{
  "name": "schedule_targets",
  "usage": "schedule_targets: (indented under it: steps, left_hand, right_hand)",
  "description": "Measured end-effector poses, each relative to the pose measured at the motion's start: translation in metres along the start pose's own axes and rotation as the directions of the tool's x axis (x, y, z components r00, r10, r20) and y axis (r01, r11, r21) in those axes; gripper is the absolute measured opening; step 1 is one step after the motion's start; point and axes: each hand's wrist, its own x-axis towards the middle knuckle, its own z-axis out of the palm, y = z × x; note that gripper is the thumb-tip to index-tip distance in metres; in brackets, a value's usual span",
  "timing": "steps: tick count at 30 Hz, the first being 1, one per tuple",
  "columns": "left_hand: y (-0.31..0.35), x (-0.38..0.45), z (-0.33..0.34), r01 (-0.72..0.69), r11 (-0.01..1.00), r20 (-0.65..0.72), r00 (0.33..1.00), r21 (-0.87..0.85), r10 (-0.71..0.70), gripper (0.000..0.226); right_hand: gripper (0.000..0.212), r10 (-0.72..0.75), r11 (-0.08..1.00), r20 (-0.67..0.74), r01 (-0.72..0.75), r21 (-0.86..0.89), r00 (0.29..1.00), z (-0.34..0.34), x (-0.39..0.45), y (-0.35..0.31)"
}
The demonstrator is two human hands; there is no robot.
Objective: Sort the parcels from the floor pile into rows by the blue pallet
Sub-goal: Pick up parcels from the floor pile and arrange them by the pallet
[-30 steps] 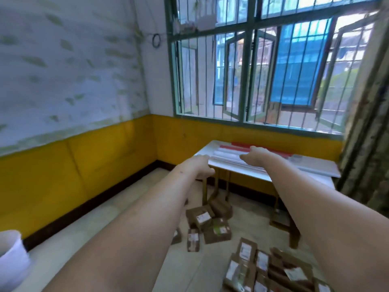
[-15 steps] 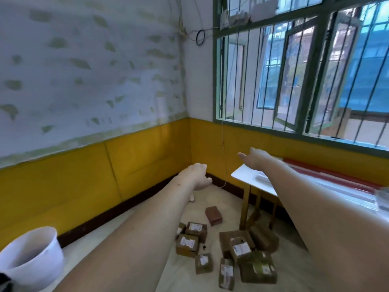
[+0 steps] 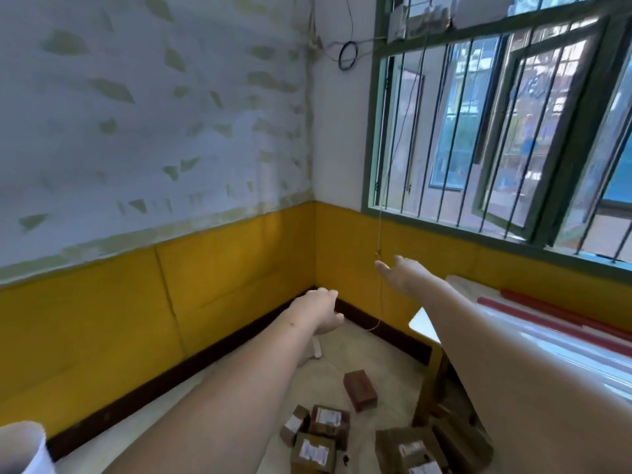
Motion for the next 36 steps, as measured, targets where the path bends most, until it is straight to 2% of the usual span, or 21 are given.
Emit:
schedule_targets:
  steps: [12,22,28,33,36]
  left_hand:
    - [-0.127,0.229,0.03,0.048,0.997,0.086,0.995,0.067,-0.054,0.058]
    - [-0.207,0.43,-0.004,0.036,0.996,0.091,0.995,0.079,-0.043,0.059]
    - [-0.232,0.574,0.013,-0.14,0.977,0.161,0.98,0.163,0.114,0.058]
    - [-0.235,0.675,0.02,-0.37,0.898,0.243,0.918,0.237,0.314,0.057]
    - [-0.228,0.725,0.013,-0.433,0.871,0.264,0.89,0.231,0.372,0.057]
  right_hand:
    - [0.078,-0.016,1.0,0.09,0.017,-0.009,0.996,0.087,0.274,-0.059]
    - [0.077,-0.047,0.998,0.081,0.05,-0.041,0.996,0.096,0.467,-0.117]
    - [0.075,0.131,0.991,0.023,-0.13,-0.038,0.991,0.139,0.562,-0.104]
    - [0.075,0.342,0.94,-0.011,-0.342,0.017,0.94,0.163,0.613,-0.092]
    - [0.075,0.428,0.904,-0.047,-0.425,0.049,0.903,0.167,0.626,-0.089]
